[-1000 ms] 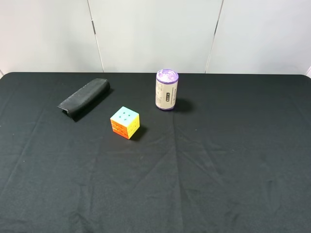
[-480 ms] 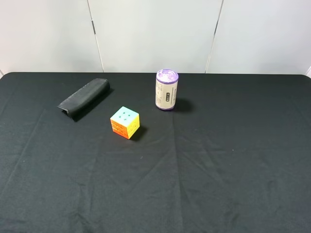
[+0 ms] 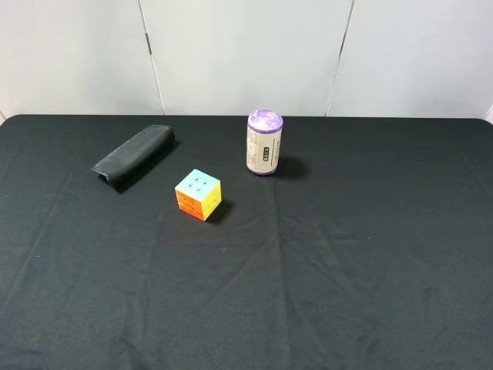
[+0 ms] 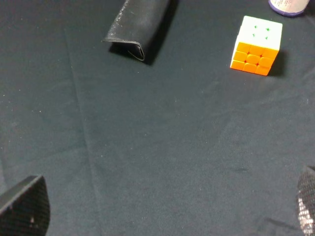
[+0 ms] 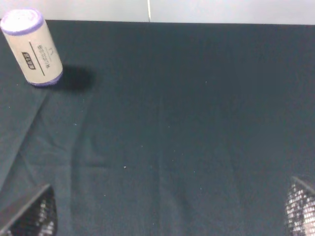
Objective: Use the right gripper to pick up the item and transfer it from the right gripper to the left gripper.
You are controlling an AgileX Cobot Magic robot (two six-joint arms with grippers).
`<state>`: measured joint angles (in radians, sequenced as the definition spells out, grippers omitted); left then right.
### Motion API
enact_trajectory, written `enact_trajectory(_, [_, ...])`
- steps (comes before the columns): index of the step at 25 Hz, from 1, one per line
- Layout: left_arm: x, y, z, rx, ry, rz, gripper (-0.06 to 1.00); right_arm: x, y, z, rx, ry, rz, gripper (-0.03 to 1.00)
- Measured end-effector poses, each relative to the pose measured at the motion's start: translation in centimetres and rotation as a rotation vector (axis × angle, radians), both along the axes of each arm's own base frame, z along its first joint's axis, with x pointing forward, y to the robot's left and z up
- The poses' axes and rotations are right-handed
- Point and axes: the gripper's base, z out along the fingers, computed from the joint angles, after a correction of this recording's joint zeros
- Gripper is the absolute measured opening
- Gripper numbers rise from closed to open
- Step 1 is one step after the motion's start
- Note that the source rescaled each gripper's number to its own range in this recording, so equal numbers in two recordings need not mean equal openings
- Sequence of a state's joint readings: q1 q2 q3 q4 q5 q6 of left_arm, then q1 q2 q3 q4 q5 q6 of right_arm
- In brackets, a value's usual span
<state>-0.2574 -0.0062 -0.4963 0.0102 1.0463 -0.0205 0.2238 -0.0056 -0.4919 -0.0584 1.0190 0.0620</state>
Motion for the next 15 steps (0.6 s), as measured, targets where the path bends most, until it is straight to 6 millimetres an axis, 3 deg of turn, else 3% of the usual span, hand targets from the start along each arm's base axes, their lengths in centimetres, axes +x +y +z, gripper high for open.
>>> enact_trajectory(10, [0.03,-0.27,0.00,0.003,0.000,0.264,1.00,0.00,0.00,0.00,0.000,0.000,0.000,1.00])
enact_trajectory(15, [0.04,-0.32,0.00,0.003,0.000,0.301,1.00,0.00,0.00,0.00,0.000,0.000,0.000,1.00])
